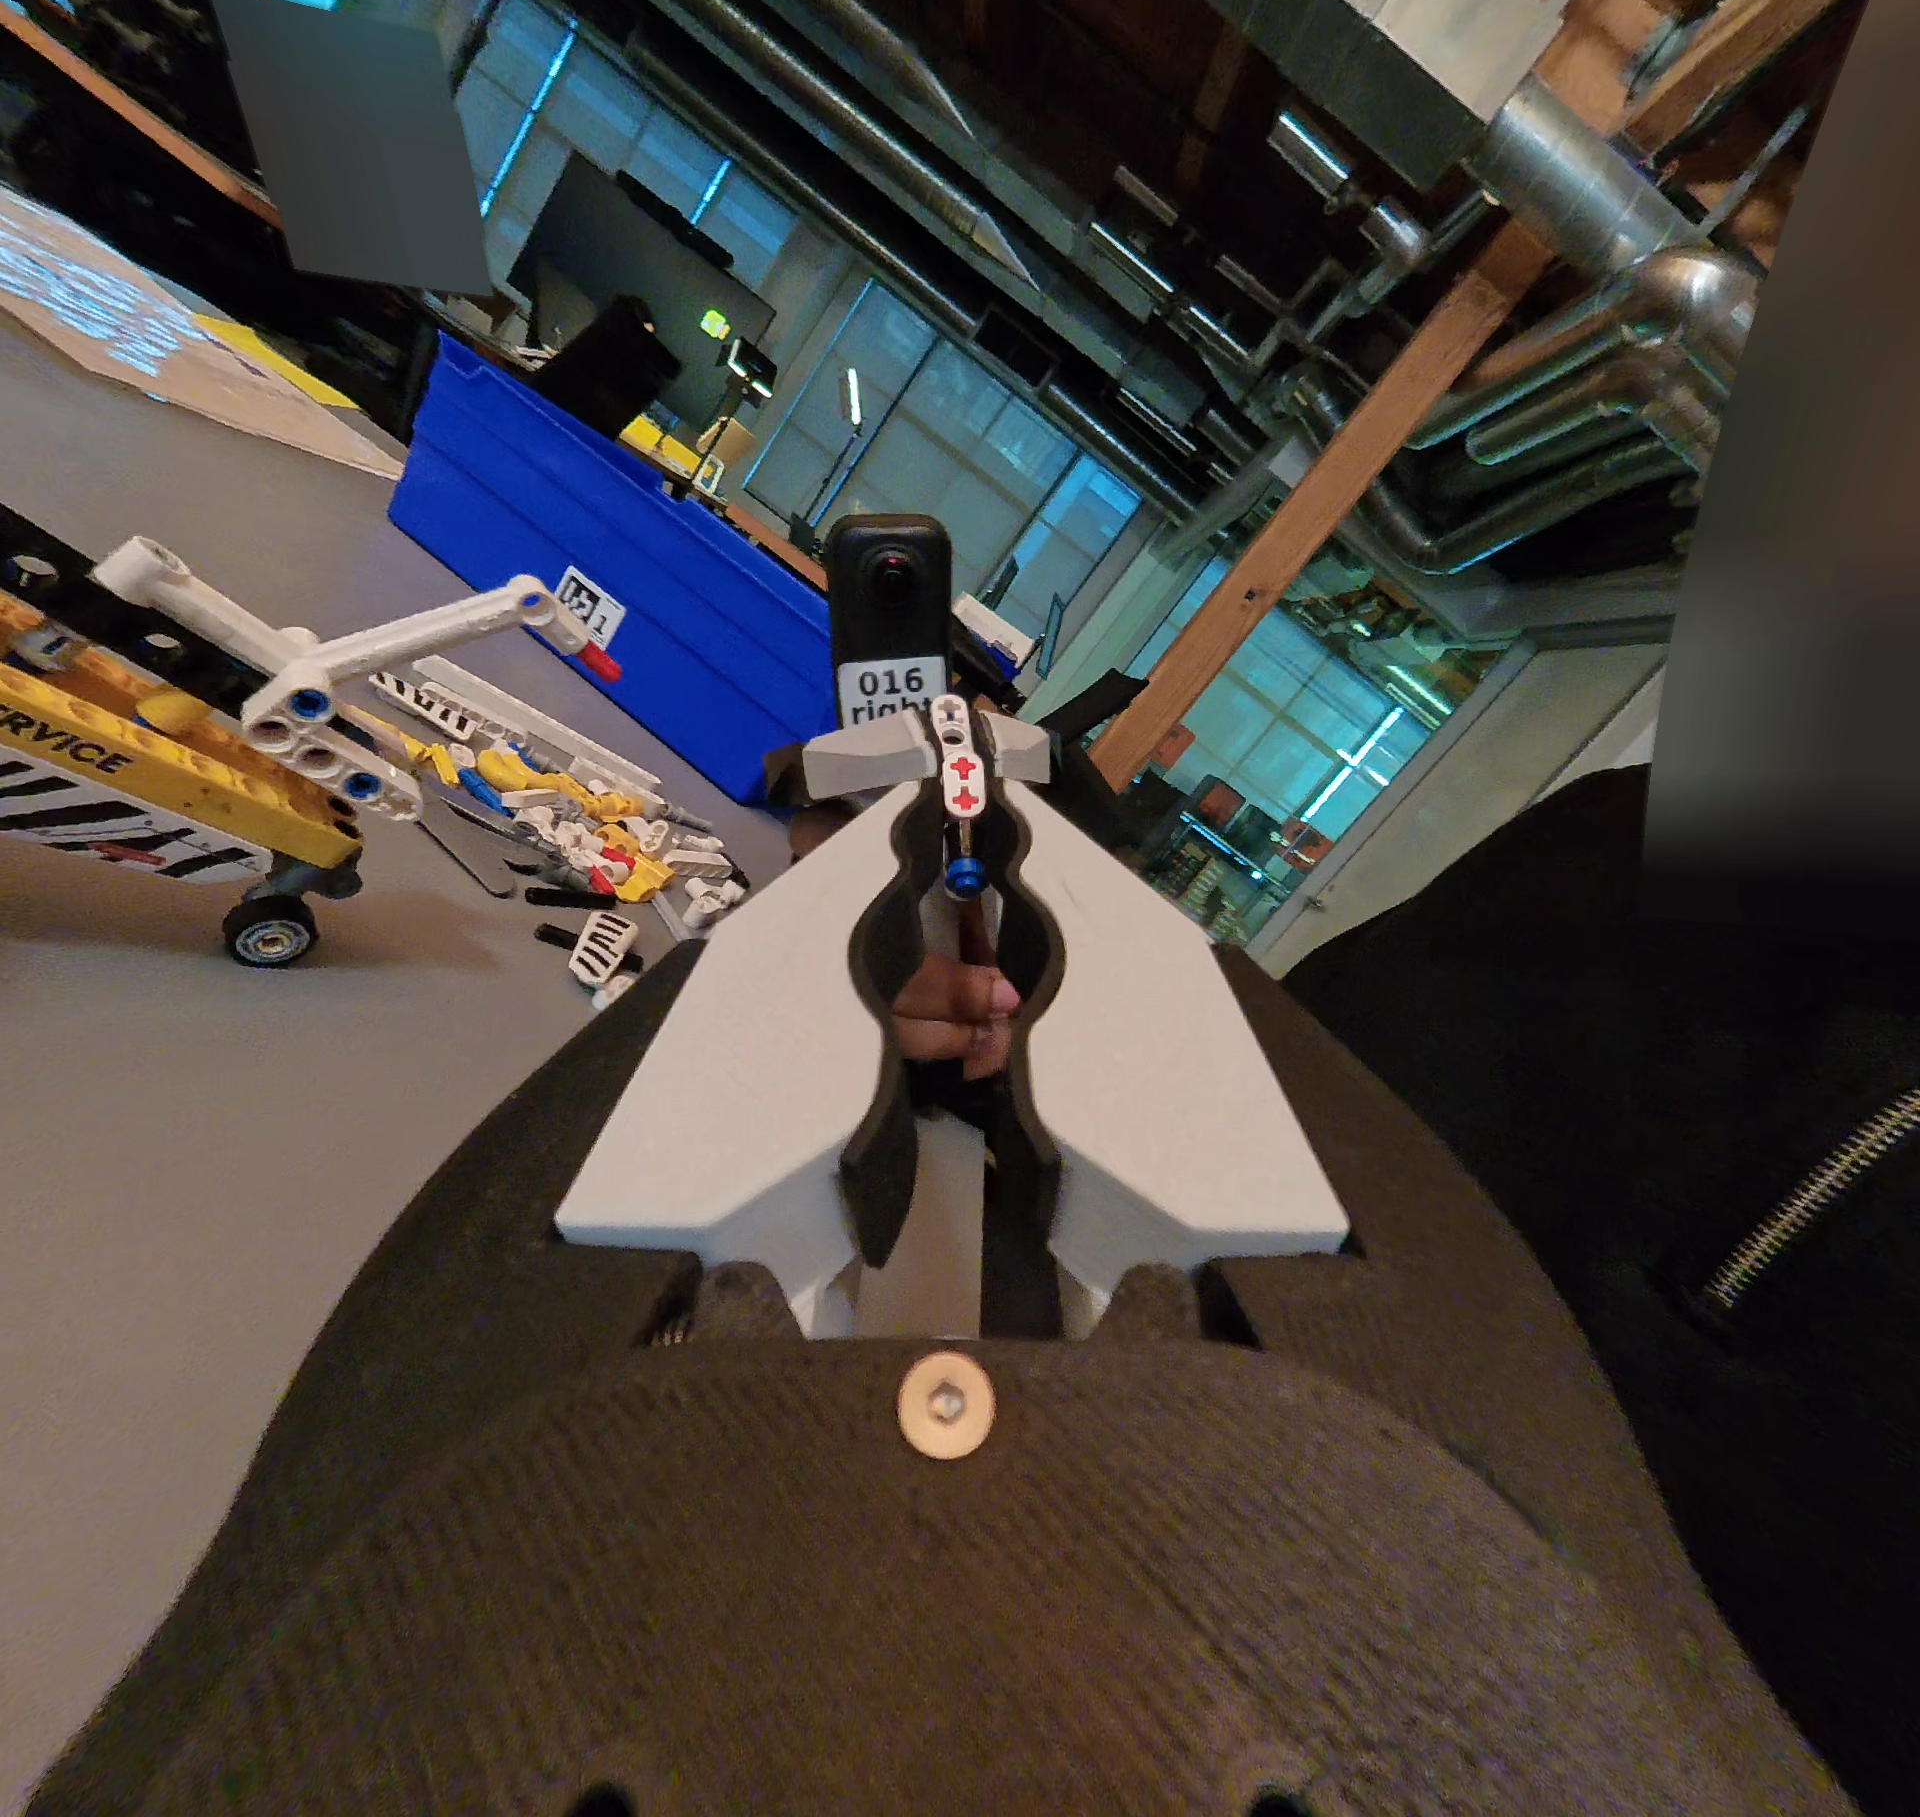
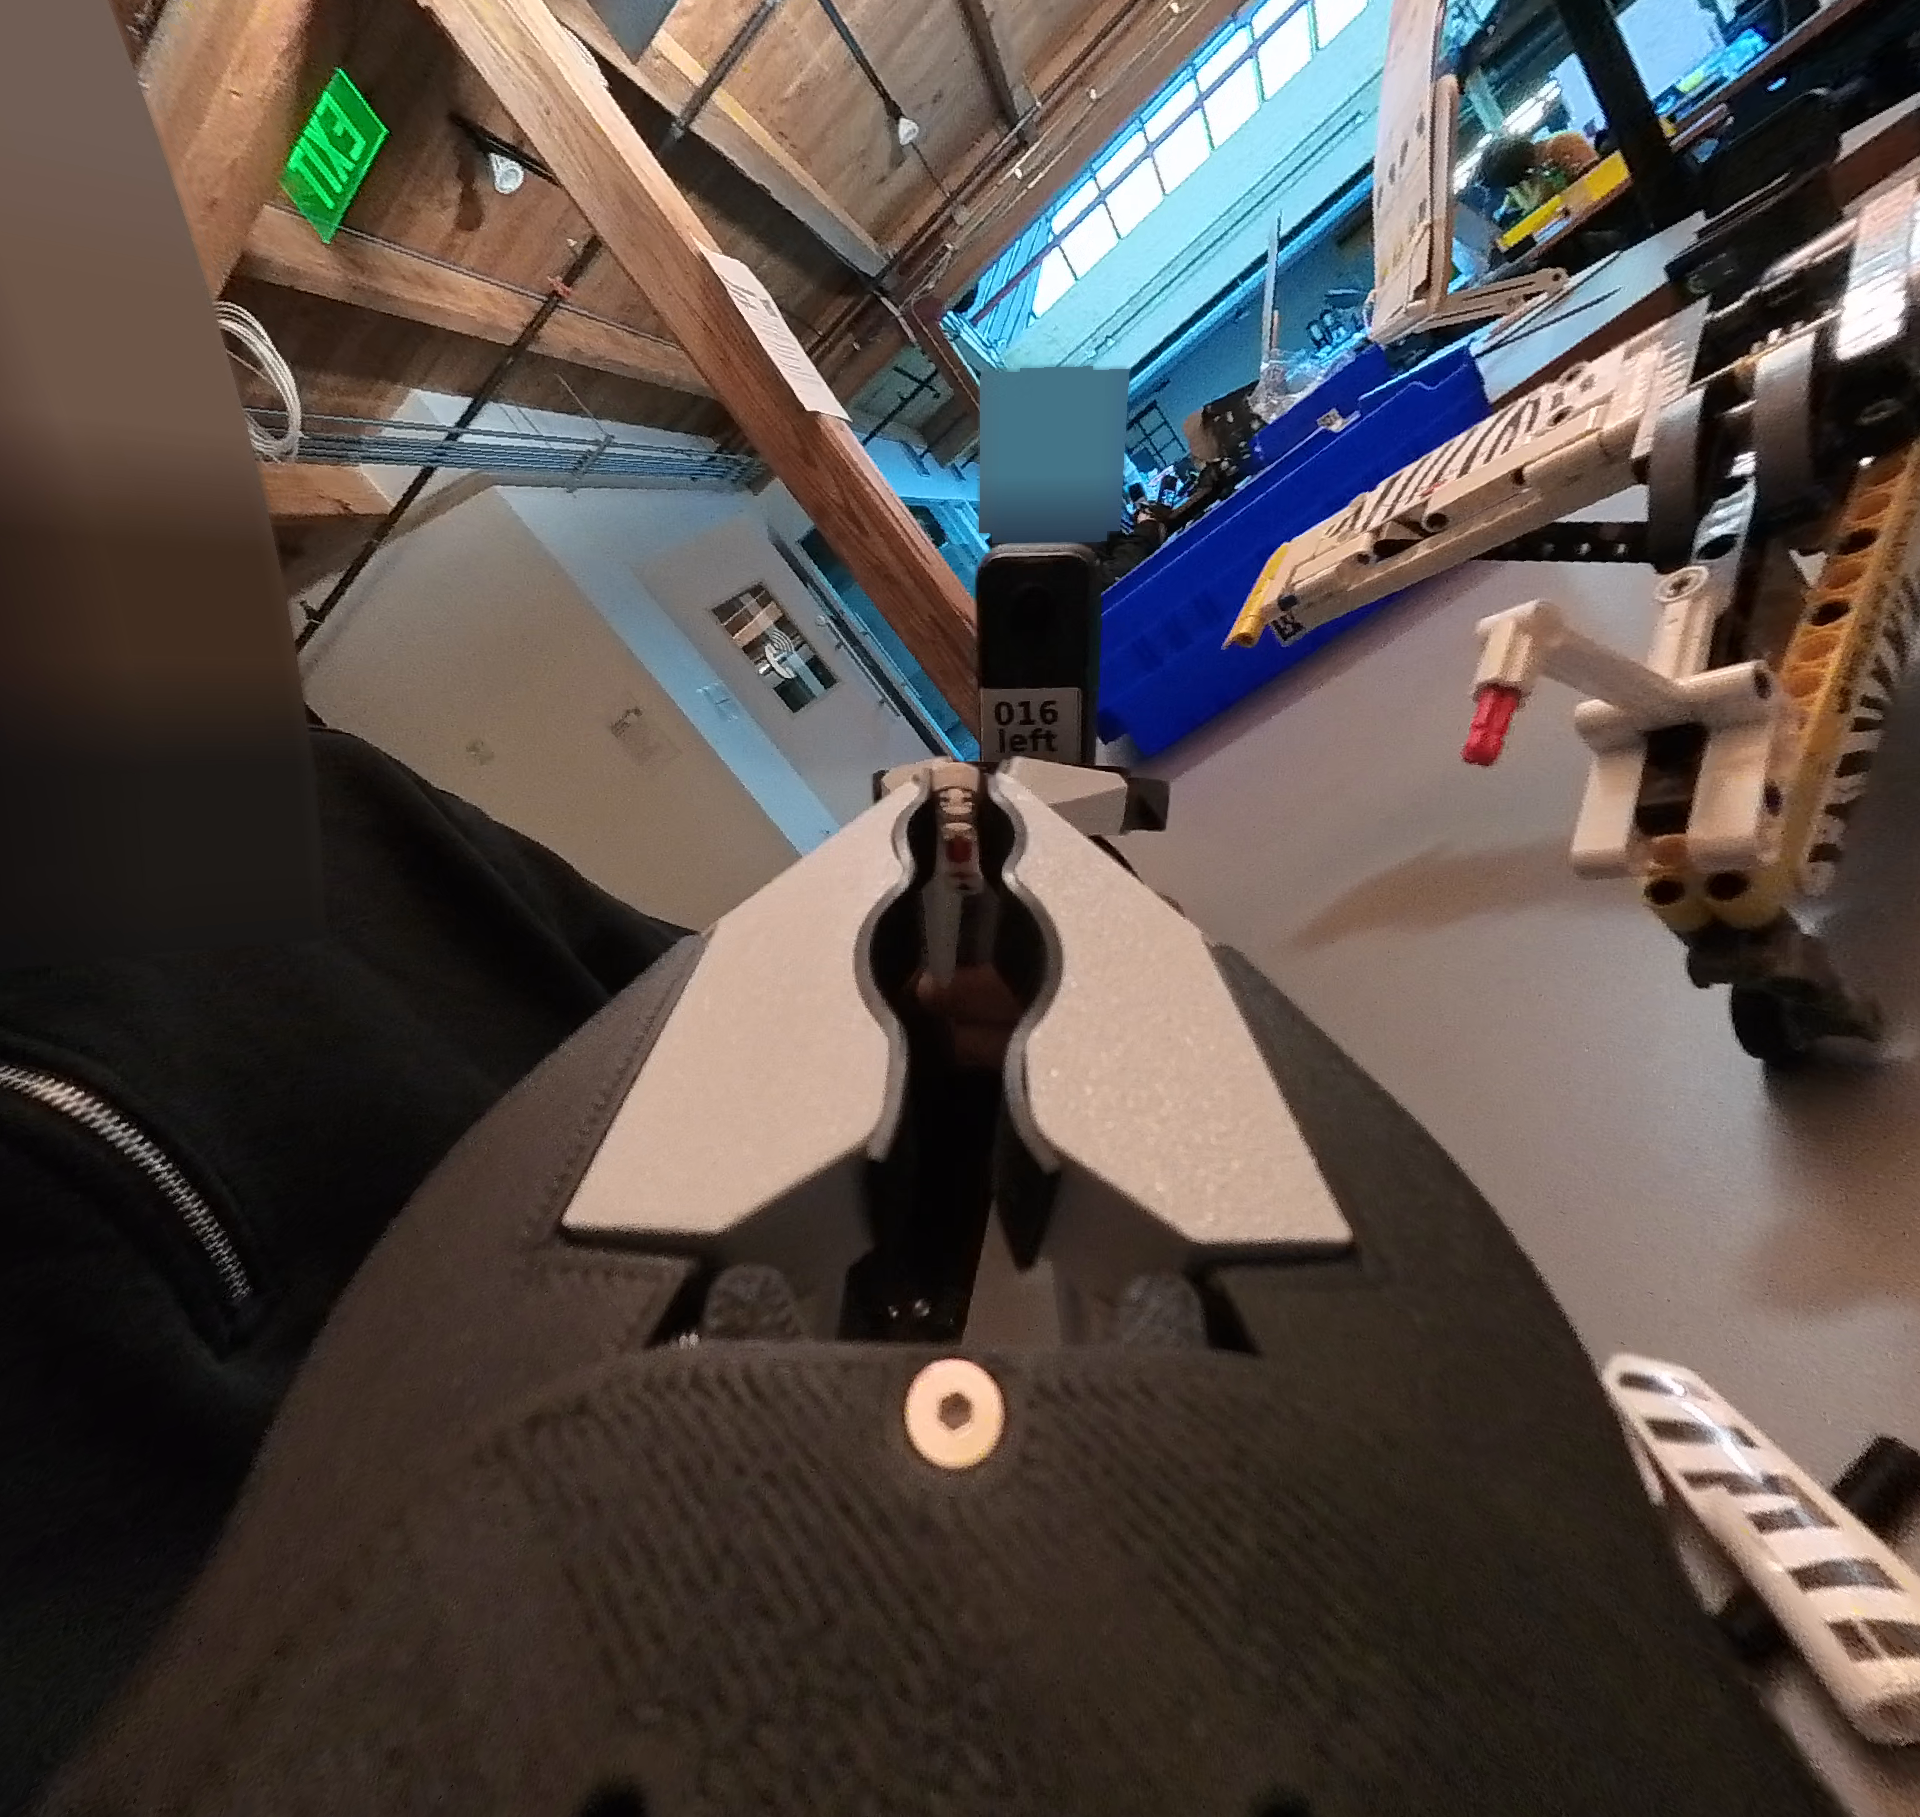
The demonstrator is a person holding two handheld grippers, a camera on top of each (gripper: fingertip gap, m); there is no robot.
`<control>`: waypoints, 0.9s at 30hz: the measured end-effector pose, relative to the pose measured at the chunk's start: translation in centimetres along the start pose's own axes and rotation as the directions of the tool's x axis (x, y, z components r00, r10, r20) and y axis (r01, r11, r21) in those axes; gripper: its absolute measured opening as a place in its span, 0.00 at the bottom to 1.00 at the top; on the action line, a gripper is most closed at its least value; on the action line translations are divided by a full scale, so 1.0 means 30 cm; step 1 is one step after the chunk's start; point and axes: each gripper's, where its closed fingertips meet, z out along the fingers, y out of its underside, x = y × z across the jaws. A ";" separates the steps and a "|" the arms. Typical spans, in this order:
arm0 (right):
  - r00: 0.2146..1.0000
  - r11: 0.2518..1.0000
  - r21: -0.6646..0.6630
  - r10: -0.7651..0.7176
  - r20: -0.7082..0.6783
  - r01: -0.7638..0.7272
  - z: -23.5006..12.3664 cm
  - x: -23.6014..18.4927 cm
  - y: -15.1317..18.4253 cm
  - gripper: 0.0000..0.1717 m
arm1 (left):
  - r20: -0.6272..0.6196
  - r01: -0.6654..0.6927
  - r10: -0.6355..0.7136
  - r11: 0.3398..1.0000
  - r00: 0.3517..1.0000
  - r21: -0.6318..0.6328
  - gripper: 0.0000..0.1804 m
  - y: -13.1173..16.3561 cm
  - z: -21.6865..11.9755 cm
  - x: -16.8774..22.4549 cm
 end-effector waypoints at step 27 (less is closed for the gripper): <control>0.819 0.824 0.006 -0.563 0.113 0.566 -0.010 -0.193 0.038 0.16 | -0.373 0.244 -0.299 0.951 0.878 -0.188 0.04 0.044 -0.036 0.141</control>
